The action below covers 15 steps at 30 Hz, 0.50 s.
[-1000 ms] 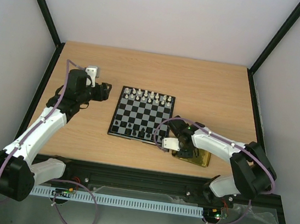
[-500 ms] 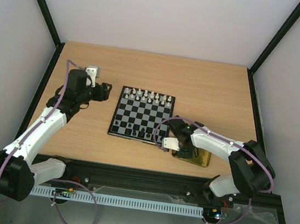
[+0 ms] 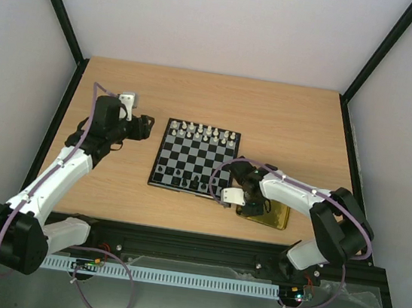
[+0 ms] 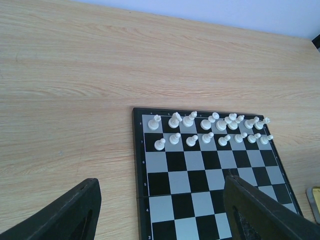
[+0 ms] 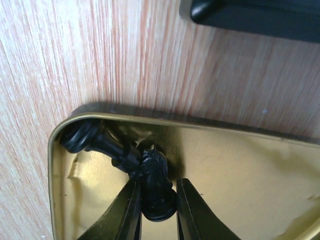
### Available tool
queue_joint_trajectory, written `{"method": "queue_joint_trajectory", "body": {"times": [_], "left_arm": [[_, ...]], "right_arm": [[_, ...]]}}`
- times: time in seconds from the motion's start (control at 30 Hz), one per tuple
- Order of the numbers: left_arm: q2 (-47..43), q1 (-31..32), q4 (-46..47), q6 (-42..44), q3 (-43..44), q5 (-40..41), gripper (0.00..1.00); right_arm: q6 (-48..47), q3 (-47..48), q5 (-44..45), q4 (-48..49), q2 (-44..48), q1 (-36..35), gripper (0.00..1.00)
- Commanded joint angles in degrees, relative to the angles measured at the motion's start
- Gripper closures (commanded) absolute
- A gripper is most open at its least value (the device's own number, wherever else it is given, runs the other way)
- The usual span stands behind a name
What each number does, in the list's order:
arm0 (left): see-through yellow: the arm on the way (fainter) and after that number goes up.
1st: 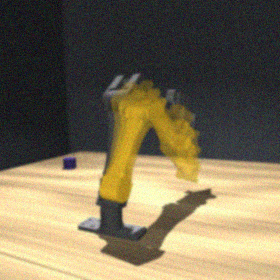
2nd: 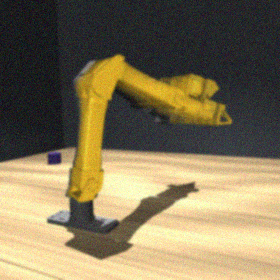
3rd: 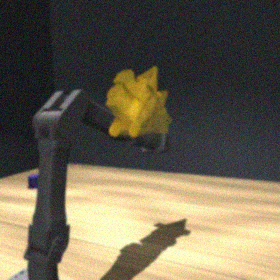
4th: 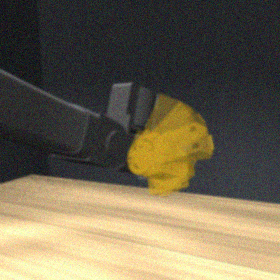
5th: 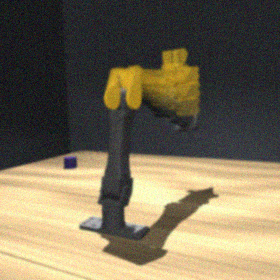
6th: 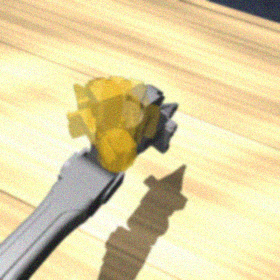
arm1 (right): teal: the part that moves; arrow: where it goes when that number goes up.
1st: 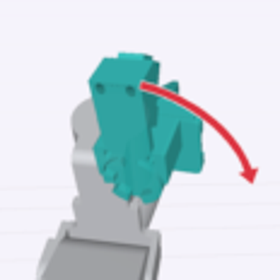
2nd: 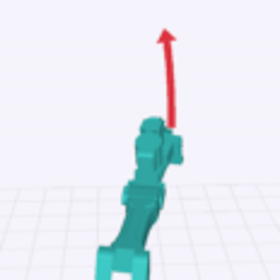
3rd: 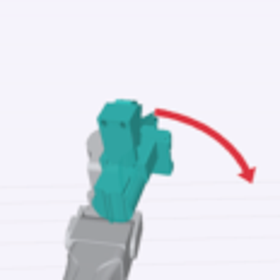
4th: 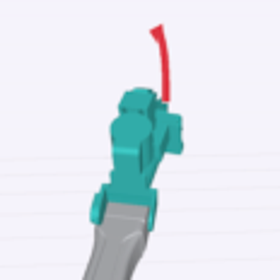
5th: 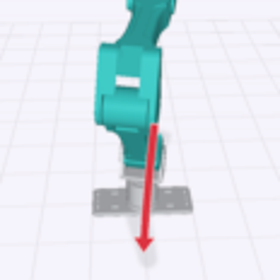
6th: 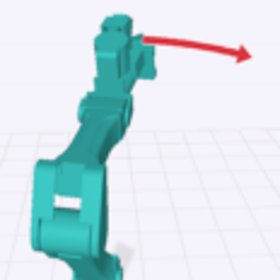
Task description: Set up the chess pieces on the board
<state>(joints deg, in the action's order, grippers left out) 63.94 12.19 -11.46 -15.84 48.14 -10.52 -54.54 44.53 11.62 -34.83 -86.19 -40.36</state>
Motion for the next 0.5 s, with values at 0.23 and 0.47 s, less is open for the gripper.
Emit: {"method": "queue_joint_trajectory", "body": {"times": [0.23, 0.47], "left_arm": [[5.0, 1.9, 2.2, -2.1, -0.4, -7.9, 0.31], [8.1, 8.7, 3.1, -8.4, 0.2, -13.4, 0.34]], "right_arm": [[5.9, 7.4, -12.1, -8.8, 9.7, 8.0, 0.88], [22.0, 10.8, -26.1, 2.1, 12.0, 8.0, 0.87]]}}
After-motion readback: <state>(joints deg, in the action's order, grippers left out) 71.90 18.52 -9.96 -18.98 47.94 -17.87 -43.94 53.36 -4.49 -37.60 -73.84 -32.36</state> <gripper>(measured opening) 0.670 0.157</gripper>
